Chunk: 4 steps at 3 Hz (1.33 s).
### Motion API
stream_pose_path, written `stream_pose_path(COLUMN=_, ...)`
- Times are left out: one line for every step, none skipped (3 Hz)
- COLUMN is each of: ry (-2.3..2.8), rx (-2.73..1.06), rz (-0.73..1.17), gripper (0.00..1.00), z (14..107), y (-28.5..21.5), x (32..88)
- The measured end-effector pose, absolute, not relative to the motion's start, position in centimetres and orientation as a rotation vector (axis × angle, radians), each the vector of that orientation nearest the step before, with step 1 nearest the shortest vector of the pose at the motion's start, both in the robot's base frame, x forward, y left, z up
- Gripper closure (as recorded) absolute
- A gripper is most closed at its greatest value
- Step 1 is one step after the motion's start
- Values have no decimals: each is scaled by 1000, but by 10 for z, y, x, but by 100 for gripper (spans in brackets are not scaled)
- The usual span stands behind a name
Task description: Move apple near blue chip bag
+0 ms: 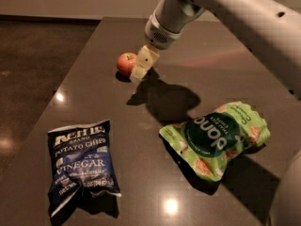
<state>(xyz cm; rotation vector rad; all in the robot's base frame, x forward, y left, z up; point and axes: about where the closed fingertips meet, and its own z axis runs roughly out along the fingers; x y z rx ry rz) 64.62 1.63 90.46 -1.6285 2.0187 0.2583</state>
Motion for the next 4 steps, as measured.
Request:
stream_pose_path(ry=2001, rx=-1651, rz=309, gripper=0, z=890, y=49, x=652)
stream_pose_path(ry=1987, rx=-1674, rz=346, gripper=0, z=878, y=72, x=657)
stream_pose_path(ry=1984, rx=-1690, rz=374, gripper=13, z=871, y=79, x=663)
stream_pose_path(ry=1978, rx=-1710, rz=391, gripper=37, z=866, y=80, x=667)
